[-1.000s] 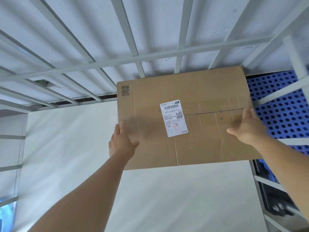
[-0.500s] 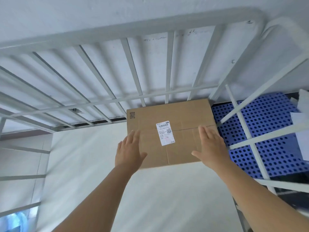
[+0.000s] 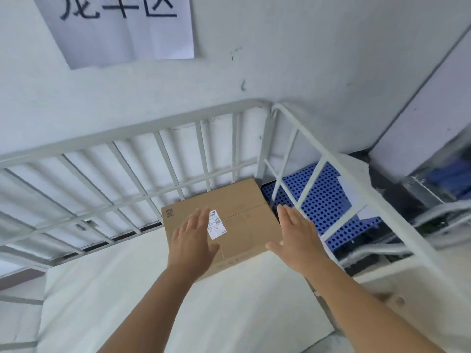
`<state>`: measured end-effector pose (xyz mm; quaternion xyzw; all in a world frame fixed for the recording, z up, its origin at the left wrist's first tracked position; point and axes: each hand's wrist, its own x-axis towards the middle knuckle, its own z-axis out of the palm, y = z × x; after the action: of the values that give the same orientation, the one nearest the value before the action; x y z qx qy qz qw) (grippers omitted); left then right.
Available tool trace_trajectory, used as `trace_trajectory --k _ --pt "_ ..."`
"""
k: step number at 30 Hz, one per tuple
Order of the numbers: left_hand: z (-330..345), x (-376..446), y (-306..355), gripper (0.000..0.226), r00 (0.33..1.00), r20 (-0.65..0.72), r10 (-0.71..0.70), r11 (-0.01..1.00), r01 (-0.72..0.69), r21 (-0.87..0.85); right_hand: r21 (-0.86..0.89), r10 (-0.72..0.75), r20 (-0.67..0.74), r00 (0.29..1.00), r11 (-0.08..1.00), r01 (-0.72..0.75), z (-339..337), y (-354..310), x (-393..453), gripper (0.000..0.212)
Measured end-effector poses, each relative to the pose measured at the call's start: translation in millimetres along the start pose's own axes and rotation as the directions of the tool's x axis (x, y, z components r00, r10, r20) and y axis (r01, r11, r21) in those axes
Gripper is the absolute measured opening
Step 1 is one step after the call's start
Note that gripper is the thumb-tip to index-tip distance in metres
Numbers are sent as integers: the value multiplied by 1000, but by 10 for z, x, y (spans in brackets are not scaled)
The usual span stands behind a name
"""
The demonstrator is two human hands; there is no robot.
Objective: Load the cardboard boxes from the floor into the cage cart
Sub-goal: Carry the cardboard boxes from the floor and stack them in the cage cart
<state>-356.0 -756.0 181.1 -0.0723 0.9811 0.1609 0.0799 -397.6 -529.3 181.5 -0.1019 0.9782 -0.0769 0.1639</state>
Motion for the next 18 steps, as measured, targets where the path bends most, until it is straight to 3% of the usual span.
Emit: trace_trajectory --k 8,13,18 --pt "-408 -851 559 87 946 13 323 946 -323 10 42 227 -178 958 974 -223 -413 24 -1496 90" --pt "-576 -1488 881 85 838 -1 546 837 -545 43 131 405 -287 868 914 -383 -467 4 -2555 87" --pt "-485 -2061 1278 87 717 54 695 716 -697 34 246 582 -303 754 812 -528 -300 75 -3553 83"
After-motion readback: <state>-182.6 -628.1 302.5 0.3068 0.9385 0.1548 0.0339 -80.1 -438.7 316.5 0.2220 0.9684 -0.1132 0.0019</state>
